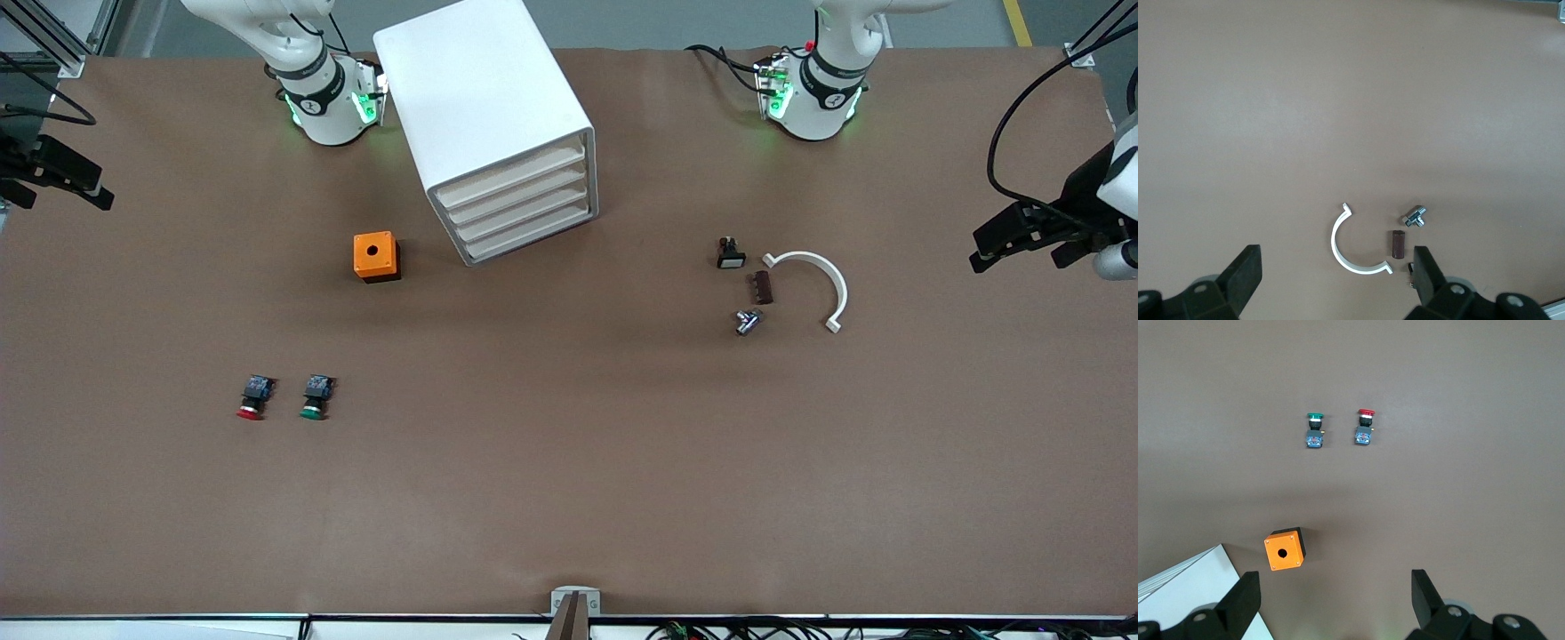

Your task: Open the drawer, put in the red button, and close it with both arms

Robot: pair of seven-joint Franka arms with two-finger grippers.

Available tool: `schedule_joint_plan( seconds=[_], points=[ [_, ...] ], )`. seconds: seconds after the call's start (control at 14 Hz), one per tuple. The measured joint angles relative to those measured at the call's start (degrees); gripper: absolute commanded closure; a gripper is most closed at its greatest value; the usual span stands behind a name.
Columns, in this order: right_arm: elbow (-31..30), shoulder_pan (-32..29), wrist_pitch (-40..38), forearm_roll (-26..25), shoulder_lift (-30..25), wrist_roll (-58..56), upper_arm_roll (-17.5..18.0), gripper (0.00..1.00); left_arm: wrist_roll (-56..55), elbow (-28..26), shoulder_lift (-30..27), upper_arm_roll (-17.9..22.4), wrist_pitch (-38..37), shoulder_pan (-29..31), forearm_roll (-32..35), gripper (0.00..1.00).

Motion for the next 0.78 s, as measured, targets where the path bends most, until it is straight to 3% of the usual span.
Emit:
schedule_joint_plan(
  seconds=[0.5,0.78],
  points=[
    [0.0,0.0,0.0,0.0,0.0,0.0,0.0,0.0,0.0,0.0,0.5,0.0,0.0,0.3,0.0,0.0],
    [0.0,0.0,0.0,0.0,0.0,0.0,0.0,0.0,-2.1,-0.1,4.3,0.0,0.2,0.3,-1.6,0.0]
  ],
)
